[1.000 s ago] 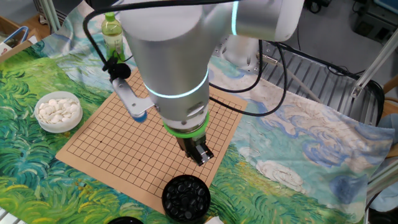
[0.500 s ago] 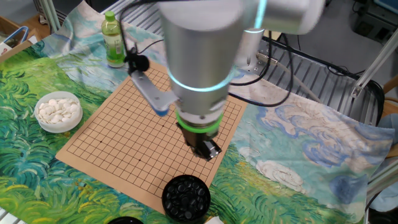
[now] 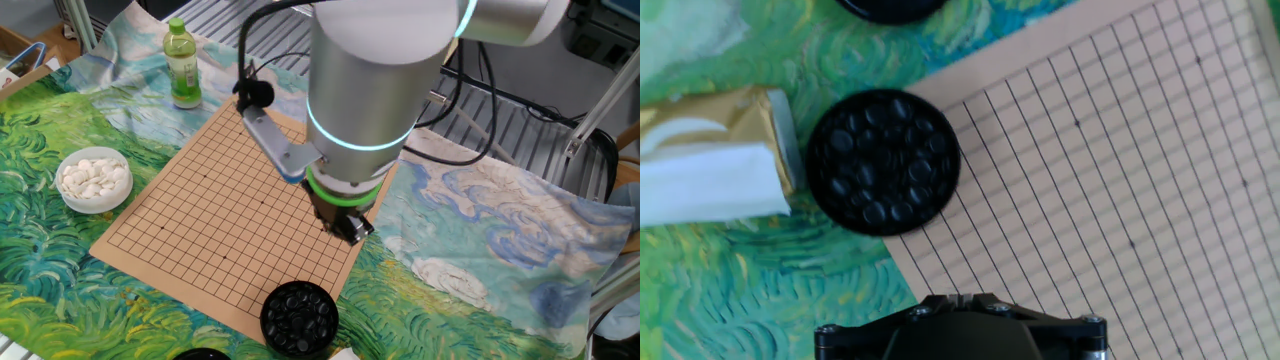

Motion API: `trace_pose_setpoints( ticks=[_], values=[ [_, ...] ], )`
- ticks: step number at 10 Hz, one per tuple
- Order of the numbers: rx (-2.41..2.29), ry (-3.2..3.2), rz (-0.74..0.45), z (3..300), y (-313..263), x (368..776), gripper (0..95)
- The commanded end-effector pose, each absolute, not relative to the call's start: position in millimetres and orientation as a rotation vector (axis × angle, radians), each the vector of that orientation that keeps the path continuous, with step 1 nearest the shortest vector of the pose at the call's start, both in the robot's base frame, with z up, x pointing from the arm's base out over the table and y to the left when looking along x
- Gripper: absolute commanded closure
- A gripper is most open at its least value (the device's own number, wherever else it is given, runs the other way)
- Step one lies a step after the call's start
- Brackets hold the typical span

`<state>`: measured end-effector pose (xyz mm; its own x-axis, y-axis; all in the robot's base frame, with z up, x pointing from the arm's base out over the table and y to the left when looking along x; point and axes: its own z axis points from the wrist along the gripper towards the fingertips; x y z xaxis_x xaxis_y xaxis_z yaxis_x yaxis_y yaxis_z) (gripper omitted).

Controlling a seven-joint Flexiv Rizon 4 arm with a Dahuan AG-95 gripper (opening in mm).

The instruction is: Play the first move as black on the 3-4 point in the upper right corner of the Go board

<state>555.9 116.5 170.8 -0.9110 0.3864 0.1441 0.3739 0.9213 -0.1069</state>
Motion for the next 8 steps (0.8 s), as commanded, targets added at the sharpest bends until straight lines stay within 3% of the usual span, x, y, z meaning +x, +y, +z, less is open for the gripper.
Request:
trace_pose_setpoints(
  ticks=[1, 3, 7, 8],
  values=[
    [-0.543, -2.967, 0.058, 170.8, 117.7, 557.3, 95.0],
    [-0.575, -2.995, 0.028, 170.8, 117.7, 557.3, 95.0],
    [-0.492, -3.020, -0.158, 170.8, 117.7, 557.3, 95.0],
    [-0.519, -3.041, -0.126, 170.8, 117.7, 557.3, 95.0]
  ],
)
